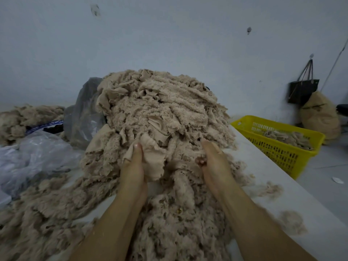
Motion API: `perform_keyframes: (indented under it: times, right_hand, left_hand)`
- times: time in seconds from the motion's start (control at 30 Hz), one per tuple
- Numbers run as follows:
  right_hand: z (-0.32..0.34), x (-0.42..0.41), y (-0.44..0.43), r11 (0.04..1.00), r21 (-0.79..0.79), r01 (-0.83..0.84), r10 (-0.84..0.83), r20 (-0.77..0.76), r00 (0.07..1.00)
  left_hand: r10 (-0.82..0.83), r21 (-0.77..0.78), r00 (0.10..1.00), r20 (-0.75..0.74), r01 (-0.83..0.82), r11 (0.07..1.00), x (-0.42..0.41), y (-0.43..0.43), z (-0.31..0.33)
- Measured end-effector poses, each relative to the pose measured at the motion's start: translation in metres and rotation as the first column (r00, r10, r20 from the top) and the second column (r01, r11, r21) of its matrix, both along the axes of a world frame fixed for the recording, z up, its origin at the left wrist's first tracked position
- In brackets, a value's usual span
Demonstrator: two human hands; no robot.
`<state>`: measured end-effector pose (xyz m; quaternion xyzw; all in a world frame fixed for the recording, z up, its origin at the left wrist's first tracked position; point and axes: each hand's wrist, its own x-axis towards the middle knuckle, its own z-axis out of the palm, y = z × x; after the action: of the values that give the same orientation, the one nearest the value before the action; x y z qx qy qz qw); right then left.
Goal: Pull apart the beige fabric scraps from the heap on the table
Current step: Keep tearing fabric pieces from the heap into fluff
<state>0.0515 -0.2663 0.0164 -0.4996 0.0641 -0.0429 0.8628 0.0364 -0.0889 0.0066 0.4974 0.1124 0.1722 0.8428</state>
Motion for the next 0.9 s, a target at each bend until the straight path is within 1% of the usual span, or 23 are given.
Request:
perform_keyframes:
  times: [0.07,0.13,0.17,0.2,0.27,0.3,0.33,0.37,0.4,0.43,0.47,0.5,0.53,0.57,0.6,0.63,0.67,0.73,0.77,0.8,0.83,0.9]
  right_hand:
    - [0.001,0.000,-0.002,0.999,0.001,0.035,-0.035,0.026,0.999]
    - [0.001,0.000,-0.003,0.995,-0.062,0.084,-0.082,0.028,0.996]
    - [0.002,0.000,-0.002,0.993,-0.054,0.101,-0.099,0.029,0.995]
    - [0.001,0.000,-0.001,0.994,-0.008,0.113,-0.112,0.034,0.993]
    - [0.003,0.003,-0.004,0.975,0.164,0.152,-0.158,0.020,0.987]
    - [0.005,0.003,-0.010,0.943,0.276,0.187,-0.194,-0.003,0.981]
    - [0.007,0.005,-0.018,0.913,0.345,0.219,-0.227,-0.018,0.974]
    - [0.006,0.007,-0.026,0.916,0.318,0.245,-0.254,-0.015,0.967]
    - [0.005,0.007,-0.028,0.951,0.178,0.253,-0.258,0.006,0.966]
    - [0.002,0.005,-0.026,0.974,-0.037,0.225,-0.223,0.046,0.974]
    - [-0.001,0.002,-0.019,0.953,-0.252,0.168,-0.151,0.085,0.985]
    - [-0.004,-0.001,-0.011,0.905,-0.412,0.104,-0.061,0.116,0.991]
    - [-0.007,-0.003,-0.003,0.855,-0.516,0.053,0.025,0.143,0.989]
    - [-0.010,-0.005,0.001,0.826,-0.564,0.011,0.098,0.163,0.982]
    - [-0.011,-0.007,0.004,0.826,-0.562,-0.049,0.176,0.173,0.969]
    - [-0.012,-0.008,0.006,0.830,-0.543,-0.124,0.252,0.169,0.953]
    - [-0.012,-0.009,0.008,0.811,-0.558,-0.176,0.305,0.147,0.941]
    - [-0.012,-0.012,0.012,0.740,-0.645,-0.191,0.356,0.134,0.925]
    - [-0.012,-0.013,0.014,0.736,-0.654,-0.176,0.354,0.150,0.923]
    - [-0.011,-0.013,0.016,0.754,-0.634,-0.169,0.344,0.163,0.925]
    - [-0.010,-0.013,0.017,0.768,-0.620,-0.161,0.335,0.175,0.926]
    - [-0.010,-0.012,0.014,0.737,-0.661,-0.138,0.337,0.183,0.924]
  left_hand:
    - [0.024,-0.030,1.000,-0.009,-0.024,0.999,0.000,0.003,0.000]
    - [0.050,-0.045,0.999,-0.013,-0.051,0.998,0.002,0.004,-0.001]
    - [0.066,-0.045,0.998,-0.011,-0.066,0.997,0.002,0.004,-0.002]
    - [0.083,-0.042,0.996,-0.013,-0.084,0.996,0.002,0.004,-0.003]
    - [0.129,-0.071,0.992,-0.008,-0.130,0.989,0.004,0.010,-0.004]
    - [0.154,-0.115,0.988,-0.016,-0.154,0.981,0.004,0.015,-0.003]
    - [0.180,-0.124,0.983,-0.022,-0.182,0.976,0.006,0.020,-0.004]
    - [0.182,-0.085,0.983,-0.022,-0.183,0.979,0.005,0.022,-0.003]
    - [0.161,0.021,0.987,-0.013,-0.160,0.987,0.004,0.020,-0.004]
    - [0.118,0.150,0.993,-0.003,-0.116,0.982,0.001,0.012,-0.004]
    - [0.062,0.282,0.998,0.017,-0.064,0.957,-0.001,0.002,-0.007]
    - [-0.017,0.398,1.000,0.021,0.007,0.917,-0.005,-0.009,-0.008]
    - [-0.087,0.517,0.996,0.028,0.060,0.854,-0.008,-0.016,-0.010]
    - [-0.147,0.625,0.989,0.021,0.102,0.774,-0.011,-0.021,-0.013]
    - [-0.190,0.706,0.982,0.016,0.123,0.697,-0.012,-0.021,-0.016]
    - [-0.234,0.748,0.972,0.012,0.146,0.647,-0.014,-0.019,-0.017]
    - [-0.294,0.769,0.956,0.014,0.178,0.615,-0.017,-0.018,-0.018]
    - [-0.415,0.828,0.909,0.034,0.207,0.521,-0.023,-0.020,-0.016]
    - [-0.455,0.852,0.889,0.056,0.195,0.485,-0.027,-0.023,-0.013]
    - [-0.463,0.856,0.883,0.077,0.179,0.486,-0.028,-0.025,-0.011]
    - [-0.451,0.845,0.887,0.099,0.164,0.510,-0.028,-0.026,-0.009]
    - [-0.349,0.825,0.924,0.156,0.073,0.561,-0.024,-0.025,-0.010]
